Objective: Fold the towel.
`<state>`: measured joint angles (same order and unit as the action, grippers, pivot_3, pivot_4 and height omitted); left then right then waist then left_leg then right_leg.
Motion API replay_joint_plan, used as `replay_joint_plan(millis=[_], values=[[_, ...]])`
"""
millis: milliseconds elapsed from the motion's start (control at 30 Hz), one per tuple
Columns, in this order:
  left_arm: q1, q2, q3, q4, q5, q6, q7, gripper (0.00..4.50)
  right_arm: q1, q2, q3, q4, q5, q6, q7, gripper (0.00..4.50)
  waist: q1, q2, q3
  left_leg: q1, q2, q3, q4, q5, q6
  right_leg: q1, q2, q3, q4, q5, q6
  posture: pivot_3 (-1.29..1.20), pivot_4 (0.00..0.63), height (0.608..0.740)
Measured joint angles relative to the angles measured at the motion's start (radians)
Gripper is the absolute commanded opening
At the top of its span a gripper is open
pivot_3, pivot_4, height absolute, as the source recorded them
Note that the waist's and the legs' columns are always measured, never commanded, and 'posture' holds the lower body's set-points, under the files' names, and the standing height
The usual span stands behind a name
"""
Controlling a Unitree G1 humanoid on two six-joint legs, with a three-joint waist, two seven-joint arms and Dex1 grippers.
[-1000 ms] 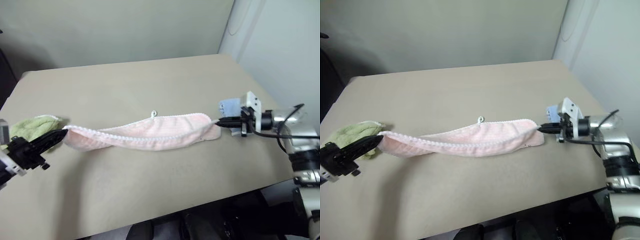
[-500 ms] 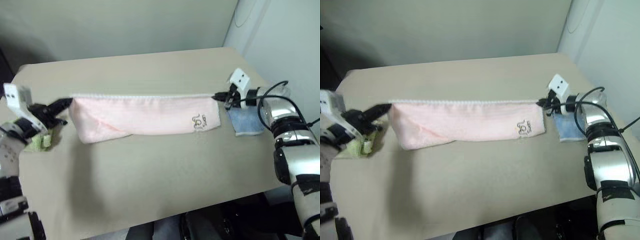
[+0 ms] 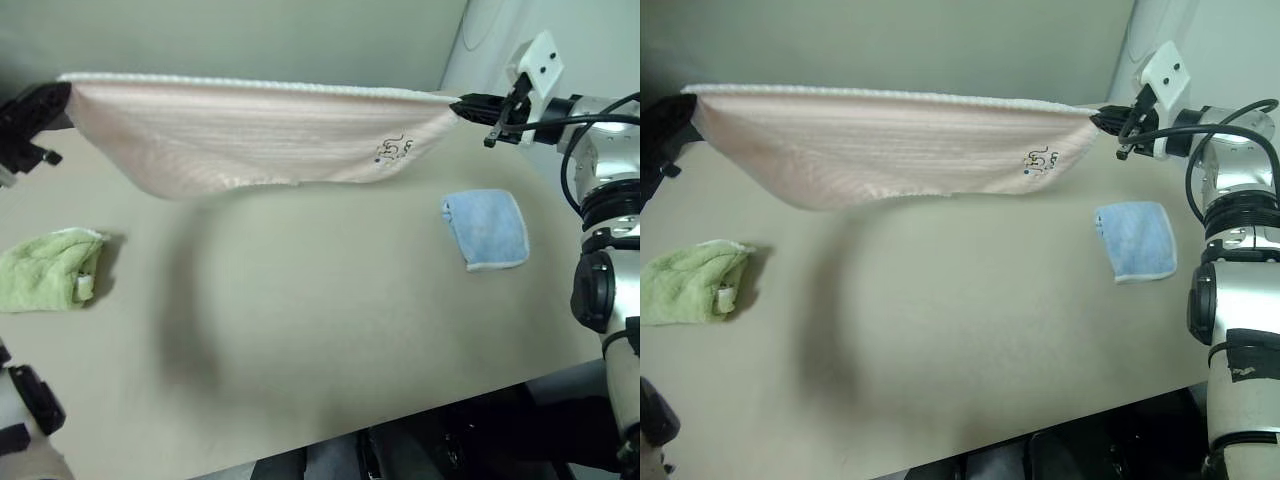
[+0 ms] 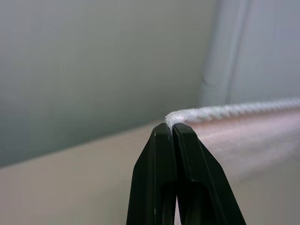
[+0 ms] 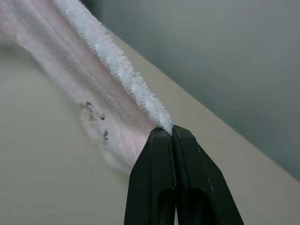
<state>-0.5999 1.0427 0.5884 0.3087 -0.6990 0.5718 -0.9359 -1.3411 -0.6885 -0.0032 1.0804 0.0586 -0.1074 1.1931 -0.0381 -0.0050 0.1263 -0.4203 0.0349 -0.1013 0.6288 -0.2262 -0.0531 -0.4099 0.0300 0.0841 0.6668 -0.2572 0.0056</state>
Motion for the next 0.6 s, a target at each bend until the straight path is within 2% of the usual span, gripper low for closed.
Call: replay_joint_plan(millis=[200,300,400,433,533,600], values=[[0.315,-0.006,0.148,-0.168,-0.096,0.113,-0.101,0.04,0.240,-0.027,0.005,-0.214,0.057,0.141,0.193,0.00,-0.002,0.000,0.000,0.001,0.000,0.001,0.002,0.001,-0.001,0.001,0.000,0.000,0.002,0.000,0.000,0.00,0.150,0.740],[0.481,-0.041,0.212,-0.255,-0.143,0.165,-0.169,0.04,0.402,-0.064,0.021,-0.338,0.071,0.197,0.280,0.00,0.001,-0.001,0.000,0.002,0.001,0.000,0.003,0.001,0.000,0.002,0.000,-0.001,0.004,0.000,0.000,0.00,0.150,0.740],[0.526,-0.049,0.240,-0.286,-0.167,0.184,-0.172,0.04,0.442,-0.061,0.029,-0.397,0.076,0.235,0.294,0.00,0.003,0.000,0.000,0.003,0.000,0.001,0.009,0.000,0.004,0.002,0.000,-0.001,0.012,0.000,0.000,0.00,0.150,0.740],[0.585,-0.054,0.277,-0.342,-0.188,0.202,-0.178,0.04,0.455,-0.072,0.029,-0.437,0.081,0.249,0.308,0.00,0.002,0.000,0.000,0.004,0.000,0.001,0.009,-0.004,0.011,0.003,0.000,-0.001,0.011,0.001,-0.001,0.00,0.150,0.740],[0.743,-0.117,0.327,-0.447,-0.229,0.248,-0.195,0.04,0.517,-0.121,0.029,-0.480,0.094,0.294,0.350,0.00,0.002,0.000,0.000,0.014,0.000,0.002,0.008,-0.006,0.013,0.014,0.000,0.000,0.007,0.001,-0.001,0.00,0.150,0.740],[0.816,-0.138,0.328,-0.472,-0.227,0.257,-0.196,0.04,0.543,-0.123,0.034,-0.500,0.103,0.316,0.375,0.00,0.002,0.000,0.000,0.014,0.001,0.002,0.008,-0.006,0.013,0.014,0.000,0.000,0.008,0.001,-0.001,0.00,0.150,0.740]])
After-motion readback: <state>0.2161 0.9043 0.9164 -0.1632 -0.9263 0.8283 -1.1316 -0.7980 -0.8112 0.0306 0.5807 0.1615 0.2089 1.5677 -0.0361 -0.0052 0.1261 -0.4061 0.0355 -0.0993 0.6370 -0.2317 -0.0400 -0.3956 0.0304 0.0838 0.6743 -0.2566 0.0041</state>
